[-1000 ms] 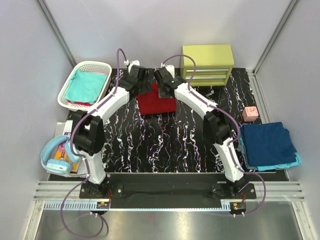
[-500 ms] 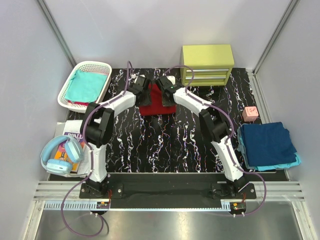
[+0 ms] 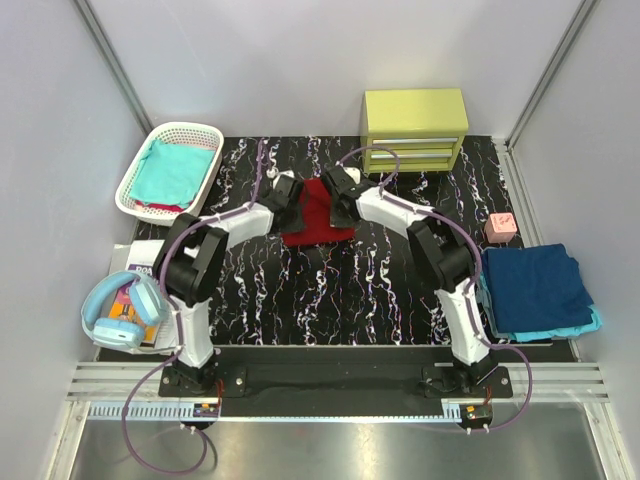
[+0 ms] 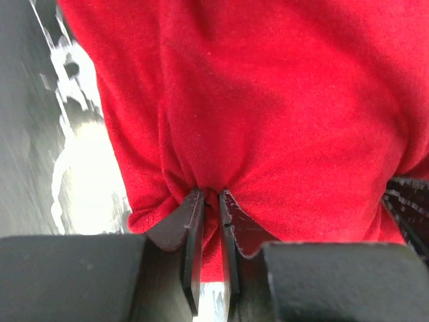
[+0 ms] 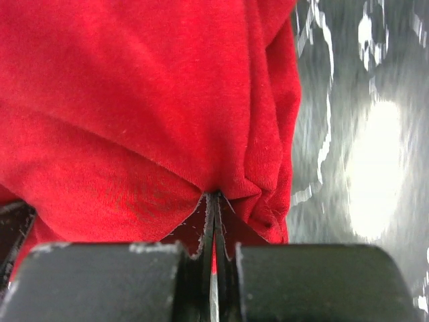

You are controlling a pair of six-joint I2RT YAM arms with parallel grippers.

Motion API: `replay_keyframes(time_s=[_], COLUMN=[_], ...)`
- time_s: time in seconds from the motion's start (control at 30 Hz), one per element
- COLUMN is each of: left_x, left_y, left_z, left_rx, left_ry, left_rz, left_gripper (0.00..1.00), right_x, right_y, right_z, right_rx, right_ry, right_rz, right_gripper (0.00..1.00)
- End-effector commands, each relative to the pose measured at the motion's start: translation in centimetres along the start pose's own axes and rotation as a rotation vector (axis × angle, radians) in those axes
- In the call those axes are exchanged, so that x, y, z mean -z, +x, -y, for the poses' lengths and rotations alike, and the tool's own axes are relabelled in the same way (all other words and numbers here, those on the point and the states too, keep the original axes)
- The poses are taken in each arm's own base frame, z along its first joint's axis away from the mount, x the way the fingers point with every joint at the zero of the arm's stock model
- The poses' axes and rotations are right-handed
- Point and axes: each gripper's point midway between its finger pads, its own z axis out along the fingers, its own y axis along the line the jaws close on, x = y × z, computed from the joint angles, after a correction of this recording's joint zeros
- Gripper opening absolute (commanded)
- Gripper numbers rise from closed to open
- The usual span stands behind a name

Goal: Fold and stack the t-shirts
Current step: Fold the long partially folded tshirt into a neat square

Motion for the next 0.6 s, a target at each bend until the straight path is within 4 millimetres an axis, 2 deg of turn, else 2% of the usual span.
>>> replay_keyframes(time_s=[0.0, 0.07, 0.1, 0.17, 0.2, 0.27, 0.3, 0.37, 0.4, 0.47, 0.5, 0.57], left_x=[2.6, 3.6, 4.2, 5.8, 6.5, 8.2, 9.0, 10.7, 11.4, 12.8, 13.1, 14.0], left_y=[7.9, 9.5, 11.0, 12.2, 13.8, 15.0, 16.6, 17.5, 18.9, 19.7, 20.4, 21.1], left_z=[-0.6, -0.9, -1.0, -1.0, -1.3, -1.4, -1.7, -1.6, -1.7, -1.4, -1.8, -1.7], left_rx=[-0.053, -0.067, -0.081, -0.099, -0.118, -0.133, -0.154, -0.159, -0.168, -0.172, -0.168, -0.171], left_ry=[-0.008, -0.012, -0.015, -0.006, -0.008, -0.002, -0.004, 0.017, 0.028, 0.056, 0.050, 0.060], left_rz=[-0.174, -0.203, -0.229, -0.241, -0.268, -0.288, -0.317, -0.322, -0.344, -0.352, -0.362, -0.375], left_gripper=[0.16, 0.16, 0.15, 0.15, 0.15, 0.15, 0.14, 0.13, 0.13, 0.12, 0.11, 0.10], right_x=[1.4, 2.7, 3.1, 4.7, 5.1, 6.8, 7.5, 9.2, 9.9, 11.1, 11.4, 12.2], right_y=[8.5, 9.2, 10.3, 11.2, 12.2, 13.1, 15.0, 16.0, 17.8, 18.9, 20.5, 21.3], right_z=[1.7, 1.0, 1.3, 0.3, 0.6, 0.0, 0.2, 0.0, 0.4, 0.6, 1.4, 1.8], right_rx=[0.054, 0.073, 0.079, 0.071, 0.070, 0.061, 0.088, 0.080, 0.102, 0.083, 0.073, 0.059], right_ry=[0.053, 0.038, 0.045, 0.012, 0.016, -0.006, 0.007, -0.005, 0.007, 0.001, 0.017, 0.016], right_rz=[-0.221, -0.214, -0.233, -0.243, -0.262, -0.274, -0.304, -0.311, -0.341, -0.359, -0.397, -0.412], right_gripper=[0.00, 0.00, 0.00, 0.00, 0.00, 0.00, 0.00, 0.00, 0.00, 0.00, 0.00, 0.00])
